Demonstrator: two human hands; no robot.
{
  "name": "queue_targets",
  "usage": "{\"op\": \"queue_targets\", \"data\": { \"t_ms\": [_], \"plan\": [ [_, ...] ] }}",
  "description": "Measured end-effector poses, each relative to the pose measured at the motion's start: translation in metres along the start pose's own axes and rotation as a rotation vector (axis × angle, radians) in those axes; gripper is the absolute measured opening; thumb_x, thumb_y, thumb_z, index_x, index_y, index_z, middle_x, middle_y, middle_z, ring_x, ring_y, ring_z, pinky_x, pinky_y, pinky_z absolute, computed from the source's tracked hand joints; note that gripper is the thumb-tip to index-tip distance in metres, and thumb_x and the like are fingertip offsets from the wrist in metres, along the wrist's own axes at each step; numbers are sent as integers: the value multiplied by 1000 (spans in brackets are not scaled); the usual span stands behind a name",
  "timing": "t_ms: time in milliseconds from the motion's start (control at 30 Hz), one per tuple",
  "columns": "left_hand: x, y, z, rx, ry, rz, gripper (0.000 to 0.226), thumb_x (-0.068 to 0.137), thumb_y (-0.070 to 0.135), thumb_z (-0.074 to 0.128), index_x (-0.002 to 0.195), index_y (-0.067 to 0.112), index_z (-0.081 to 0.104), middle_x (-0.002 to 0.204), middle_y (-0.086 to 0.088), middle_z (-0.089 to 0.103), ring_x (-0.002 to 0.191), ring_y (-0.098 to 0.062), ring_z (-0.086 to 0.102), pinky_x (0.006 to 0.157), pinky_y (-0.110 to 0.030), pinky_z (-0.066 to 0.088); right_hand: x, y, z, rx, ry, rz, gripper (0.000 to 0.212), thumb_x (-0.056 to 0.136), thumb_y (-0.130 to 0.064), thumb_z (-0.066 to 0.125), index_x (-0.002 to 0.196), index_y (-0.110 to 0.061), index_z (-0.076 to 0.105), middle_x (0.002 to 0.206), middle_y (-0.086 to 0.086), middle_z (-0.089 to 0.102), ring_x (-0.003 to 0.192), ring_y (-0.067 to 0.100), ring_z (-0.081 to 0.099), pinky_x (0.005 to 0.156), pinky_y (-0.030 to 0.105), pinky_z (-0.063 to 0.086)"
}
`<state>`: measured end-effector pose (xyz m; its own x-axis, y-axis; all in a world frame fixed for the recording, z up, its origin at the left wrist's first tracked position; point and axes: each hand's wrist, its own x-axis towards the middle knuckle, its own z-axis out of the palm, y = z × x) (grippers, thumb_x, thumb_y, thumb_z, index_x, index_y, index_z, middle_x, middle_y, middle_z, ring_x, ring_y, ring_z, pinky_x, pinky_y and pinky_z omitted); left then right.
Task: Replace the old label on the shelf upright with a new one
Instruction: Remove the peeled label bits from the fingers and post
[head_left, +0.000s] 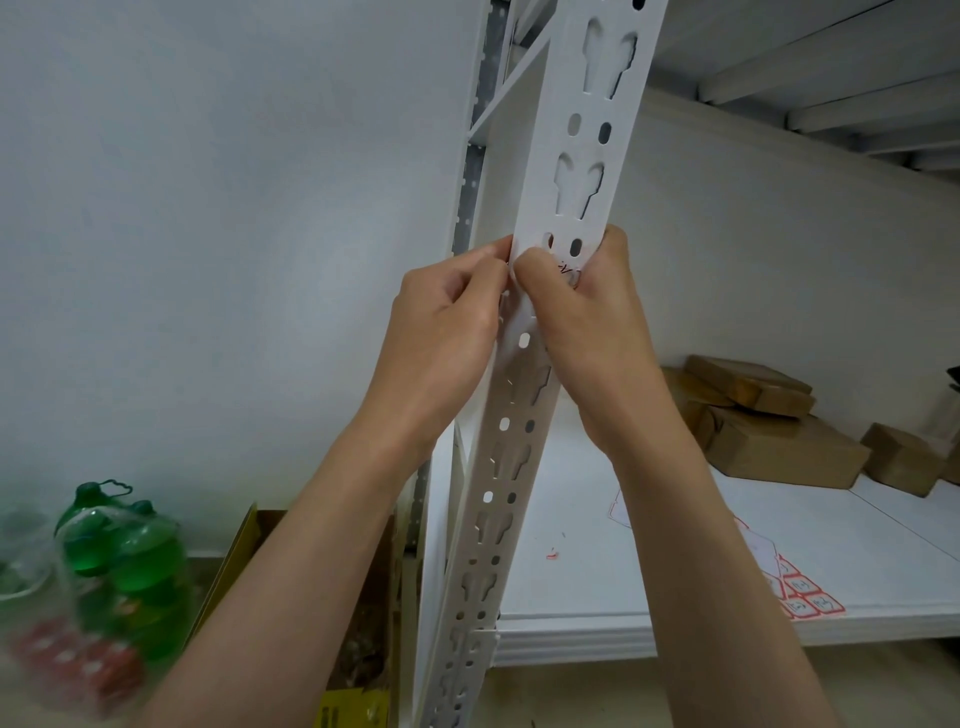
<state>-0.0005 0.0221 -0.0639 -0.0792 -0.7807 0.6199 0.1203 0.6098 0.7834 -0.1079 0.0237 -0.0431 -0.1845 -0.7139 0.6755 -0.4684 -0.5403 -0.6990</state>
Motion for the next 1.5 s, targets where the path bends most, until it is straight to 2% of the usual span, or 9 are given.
{"op": "queue_targets", "data": {
  "t_ms": [133, 400, 633, 733, 833, 1067, 1133, 1267, 1500],
  "plan": [
    [0, 1, 0, 19, 6, -9, 34, 109, 27, 41, 124, 30, 71, 99, 15, 77, 94, 2, 70, 85, -14, 56, 0, 0, 0, -29, -4, -12, 34, 93, -29, 55, 117, -7, 49, 87, -8, 54, 62, -8, 54, 55, 8, 43],
    [-2, 0, 0, 47, 6, 31, 38, 108, 25, 40, 105, 38, 76, 101, -6, 76, 100, -27, 68, 96, -46, 55, -4, -8, -3, -30, -35, 12, 25, 97, -25, 53, 116, -13, 42, 88, -7, 52, 56, -15, 51, 48, 5, 40],
    [0, 2, -1, 78, -3, -5, 38, 106, 19, 41, 103, 38, 73, 102, 16, 77, 94, -11, 71, 90, -28, 59, -9, -8, -16, -27, -31, 35, 14, 103, -29, 41, 116, -26, 44, 104, -13, 56, 82, -9, 56, 65, 15, 44],
    [0, 2, -2, 91, -9, -1, 39, 106, 20, 41, 106, 37, 76, 111, 14, 76, 98, -28, 70, 92, -46, 57, -11, -7, -19, -20, 175, -124, 33, 100, -26, 53, 132, -22, 44, 123, -2, 55, 101, 4, 59, 75, 12, 53],
    [-1, 2, -2, 124, -4, 10, 39, 106, 22, 41, 123, 37, 73, 99, 17, 77, 103, -38, 66, 92, -55, 55, -12, -3, -24, -166, 411, -453, 19, 94, -25, 63, 108, -13, 61, 109, 7, 62, 93, 12, 61, 77, 19, 54],
    [-1, 1, -3, 133, 13, 25, 36, 105, 22, 43, 106, 28, 78, 100, 7, 77, 99, -28, 68, 94, -52, 55, -18, 4, -20, -371, 281, -658, 7, 91, -13, 72, 96, -9, 75, 94, 4, 68, 85, 3, 57, 77, 8, 46],
    [0, 0, -2, 135, 5, 31, 35, 106, 23, 44, 104, 27, 78, 101, 10, 76, 99, -18, 69, 95, -44, 57, -18, 4, -20, -386, 281, -651, 6, 91, -13, 72, 95, -9, 75, 92, 2, 68, 81, 1, 57, 76, 6, 45],
    [0, 2, -2, 118, -6, 32, 35, 105, 28, 48, 93, 52, 70, 91, 20, 75, 93, -6, 68, 84, -25, 58, -18, 0, -20, -365, 292, -584, 5, 91, -13, 71, 94, -10, 73, 88, 0, 69, 74, 2, 59, 72, 7, 46],
    [-3, 4, -4, 85, -15, 27, 30, 103, 28, 50, 103, 40, 77, 97, 23, 75, 98, -33, 69, 89, -54, 57, -32, 5, -33, 169, 326, -52, 11, 97, -6, 60, 95, -12, 69, 88, 3, 71, 82, 16, 68, 72, 23, 56]
  ]
}}
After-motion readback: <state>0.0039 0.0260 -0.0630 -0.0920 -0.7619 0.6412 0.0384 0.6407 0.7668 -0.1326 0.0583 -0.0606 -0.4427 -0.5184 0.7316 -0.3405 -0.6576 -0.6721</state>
